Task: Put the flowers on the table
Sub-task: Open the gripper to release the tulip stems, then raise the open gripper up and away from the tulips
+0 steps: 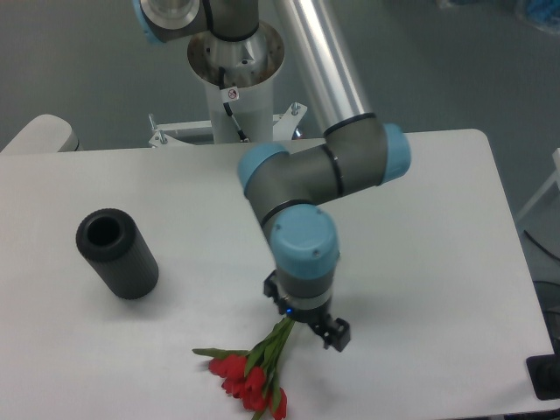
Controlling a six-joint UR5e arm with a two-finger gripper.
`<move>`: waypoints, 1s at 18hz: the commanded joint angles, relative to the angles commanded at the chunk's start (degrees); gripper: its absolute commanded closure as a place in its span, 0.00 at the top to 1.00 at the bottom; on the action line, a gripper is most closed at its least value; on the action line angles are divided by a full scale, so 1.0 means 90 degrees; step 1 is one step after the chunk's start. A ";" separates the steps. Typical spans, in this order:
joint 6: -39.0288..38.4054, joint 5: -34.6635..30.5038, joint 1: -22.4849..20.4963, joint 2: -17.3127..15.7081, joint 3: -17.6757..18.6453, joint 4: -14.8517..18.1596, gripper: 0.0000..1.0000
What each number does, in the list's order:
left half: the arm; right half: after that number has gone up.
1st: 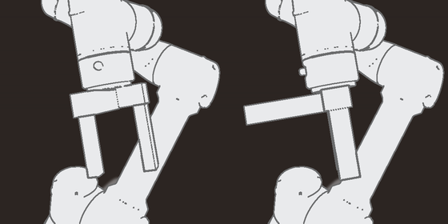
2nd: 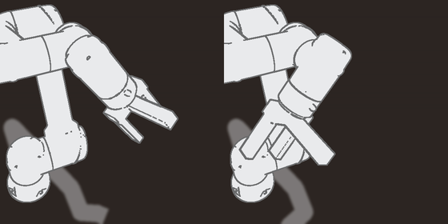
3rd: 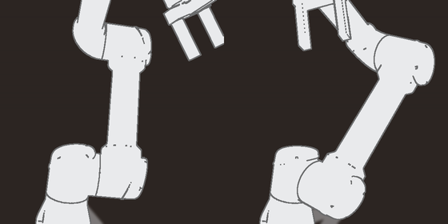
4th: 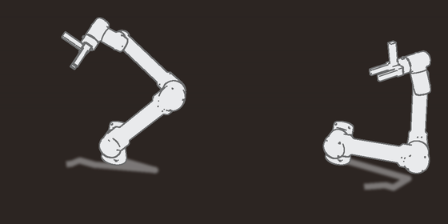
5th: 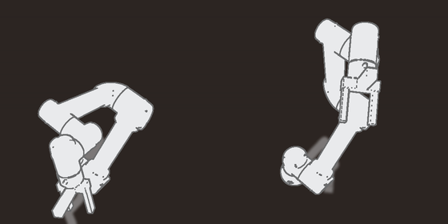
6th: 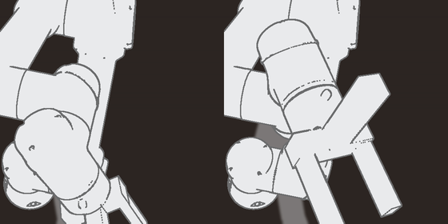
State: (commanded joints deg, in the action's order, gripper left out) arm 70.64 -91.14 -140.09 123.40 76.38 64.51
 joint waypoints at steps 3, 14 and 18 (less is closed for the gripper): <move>0.0781 0.0039 -0.0333 0.0000 -0.0010 0.0019 1.00; 0.1428 0.0049 -0.0587 0.0039 -0.0039 0.0010 1.00; 0.1428 0.0039 -0.0587 0.0020 0.0000 0.0000 1.00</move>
State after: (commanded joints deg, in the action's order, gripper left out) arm 83.50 -90.79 -145.37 123.57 76.38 64.51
